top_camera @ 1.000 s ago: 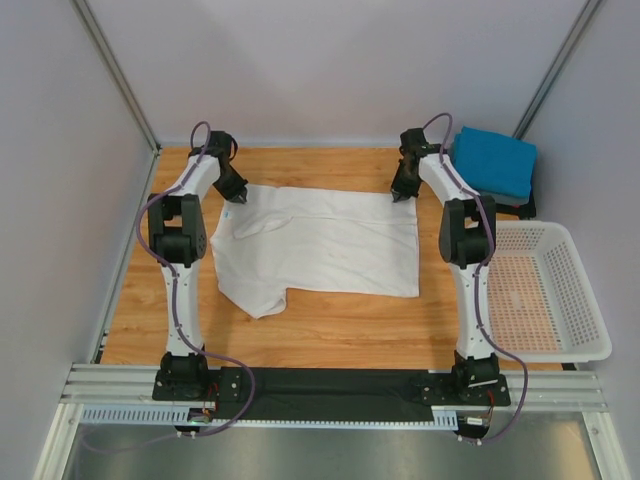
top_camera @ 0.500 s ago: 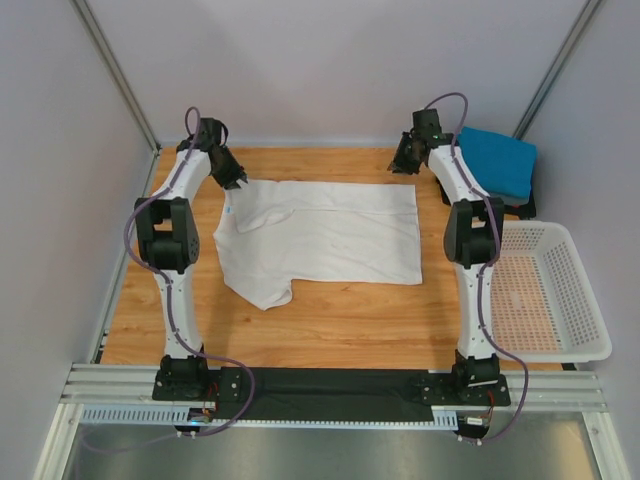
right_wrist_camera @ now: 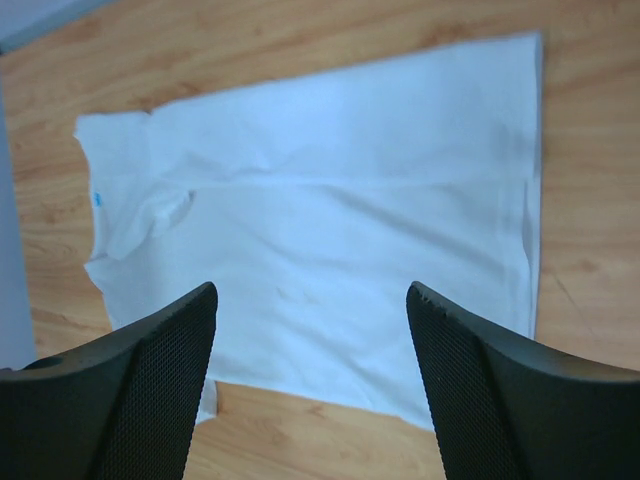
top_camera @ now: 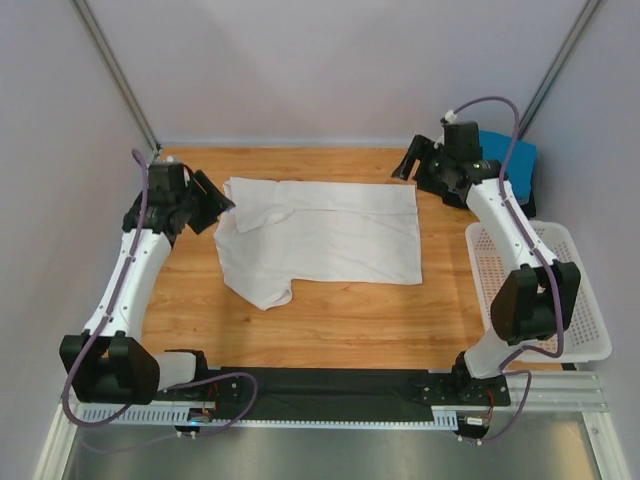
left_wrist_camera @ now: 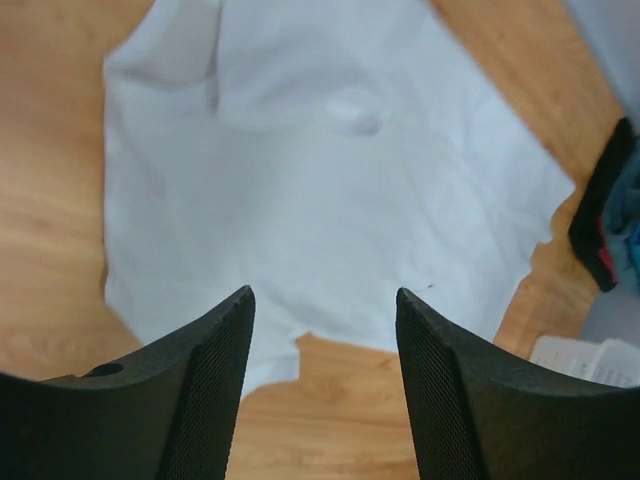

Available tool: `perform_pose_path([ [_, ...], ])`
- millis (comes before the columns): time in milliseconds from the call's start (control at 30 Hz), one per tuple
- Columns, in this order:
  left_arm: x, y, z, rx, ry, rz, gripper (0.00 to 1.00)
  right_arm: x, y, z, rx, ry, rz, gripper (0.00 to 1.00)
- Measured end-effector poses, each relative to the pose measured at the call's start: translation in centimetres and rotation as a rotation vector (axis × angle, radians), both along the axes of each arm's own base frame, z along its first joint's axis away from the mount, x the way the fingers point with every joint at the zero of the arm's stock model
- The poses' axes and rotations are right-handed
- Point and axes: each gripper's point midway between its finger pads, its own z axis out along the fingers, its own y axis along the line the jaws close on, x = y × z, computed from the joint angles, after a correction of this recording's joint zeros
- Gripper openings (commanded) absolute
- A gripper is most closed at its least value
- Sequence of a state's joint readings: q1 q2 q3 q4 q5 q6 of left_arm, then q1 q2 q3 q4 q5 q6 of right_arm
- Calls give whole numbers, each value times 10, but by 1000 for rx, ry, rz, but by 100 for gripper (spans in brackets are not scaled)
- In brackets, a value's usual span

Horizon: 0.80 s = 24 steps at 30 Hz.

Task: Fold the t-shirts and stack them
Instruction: Fold the tshirt

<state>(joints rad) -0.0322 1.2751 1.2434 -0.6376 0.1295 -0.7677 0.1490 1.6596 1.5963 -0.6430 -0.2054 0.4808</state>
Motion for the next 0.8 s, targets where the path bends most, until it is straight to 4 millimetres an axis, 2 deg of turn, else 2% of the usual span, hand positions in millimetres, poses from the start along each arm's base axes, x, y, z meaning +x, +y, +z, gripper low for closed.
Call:
perform_pose_path([
  [33, -15, -2, -21, -19, 58, 7, 66, -9, -2, -12, -3, 33, -10, 77],
  [133, -64, -9, -90, -80, 248, 31, 66, -52, -13, -74, -28, 211, -57, 76],
  [200, -97, -15, -123, -108, 343, 43, 65, -87, -22, -110, -52, 341, -96, 75],
  [267, -124, -23, -142, -127, 389, 41, 62, -114, -29, -131, -70, 416, -132, 71],
  [367, -151, -35, -159, -152, 396, 32, 58, -138, -36, -142, -75, 451, -169, 67],
  [433, -158, -36, -169, -160, 390, 50, 57, -148, -38, -146, -68, 451, -184, 65],
  [533, -159, -29, -183, -146, 380, 98, 55, -157, -40, -158, -63, 463, -205, 64],
  [633, -153, -22, -189, -122, 360, 132, 53, -163, -41, -170, -59, 485, -226, 62],
  [800, -140, -19, -198, -100, 351, 152, 50, -167, -42, -179, -47, 502, -254, 60],
])
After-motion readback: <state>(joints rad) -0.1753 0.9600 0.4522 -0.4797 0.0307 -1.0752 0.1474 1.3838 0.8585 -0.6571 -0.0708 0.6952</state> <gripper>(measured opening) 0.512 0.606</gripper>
